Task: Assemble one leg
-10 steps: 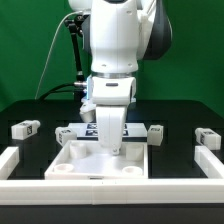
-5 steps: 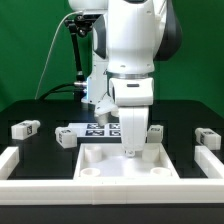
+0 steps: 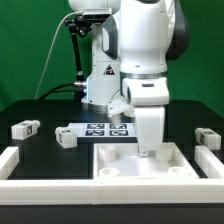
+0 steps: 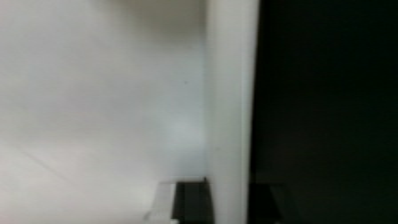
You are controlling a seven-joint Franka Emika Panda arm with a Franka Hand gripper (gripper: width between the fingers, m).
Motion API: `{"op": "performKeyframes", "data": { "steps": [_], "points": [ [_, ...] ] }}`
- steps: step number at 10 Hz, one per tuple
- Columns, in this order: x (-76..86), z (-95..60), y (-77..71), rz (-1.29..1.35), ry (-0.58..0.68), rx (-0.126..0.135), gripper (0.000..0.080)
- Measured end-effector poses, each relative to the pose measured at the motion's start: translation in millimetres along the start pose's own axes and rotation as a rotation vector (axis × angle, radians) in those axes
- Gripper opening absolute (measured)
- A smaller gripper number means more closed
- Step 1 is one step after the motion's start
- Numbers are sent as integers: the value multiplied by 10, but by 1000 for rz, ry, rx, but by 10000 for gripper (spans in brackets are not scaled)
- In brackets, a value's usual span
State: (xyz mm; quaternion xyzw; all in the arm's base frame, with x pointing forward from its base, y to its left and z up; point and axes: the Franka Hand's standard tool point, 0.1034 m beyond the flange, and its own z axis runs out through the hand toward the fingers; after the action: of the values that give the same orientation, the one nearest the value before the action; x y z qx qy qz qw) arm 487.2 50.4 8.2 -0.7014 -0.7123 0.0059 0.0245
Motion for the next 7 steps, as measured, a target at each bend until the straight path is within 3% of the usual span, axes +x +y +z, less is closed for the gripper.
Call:
{"op": "performKeyframes", "data": {
  "steps": [3, 5, 7],
  "points": [
    [312, 5, -2, 4, 4, -2, 64],
    [345, 8, -2, 33, -4, 2, 64],
    [347, 11, -6, 65, 2, -11, 64]
  ]
}}
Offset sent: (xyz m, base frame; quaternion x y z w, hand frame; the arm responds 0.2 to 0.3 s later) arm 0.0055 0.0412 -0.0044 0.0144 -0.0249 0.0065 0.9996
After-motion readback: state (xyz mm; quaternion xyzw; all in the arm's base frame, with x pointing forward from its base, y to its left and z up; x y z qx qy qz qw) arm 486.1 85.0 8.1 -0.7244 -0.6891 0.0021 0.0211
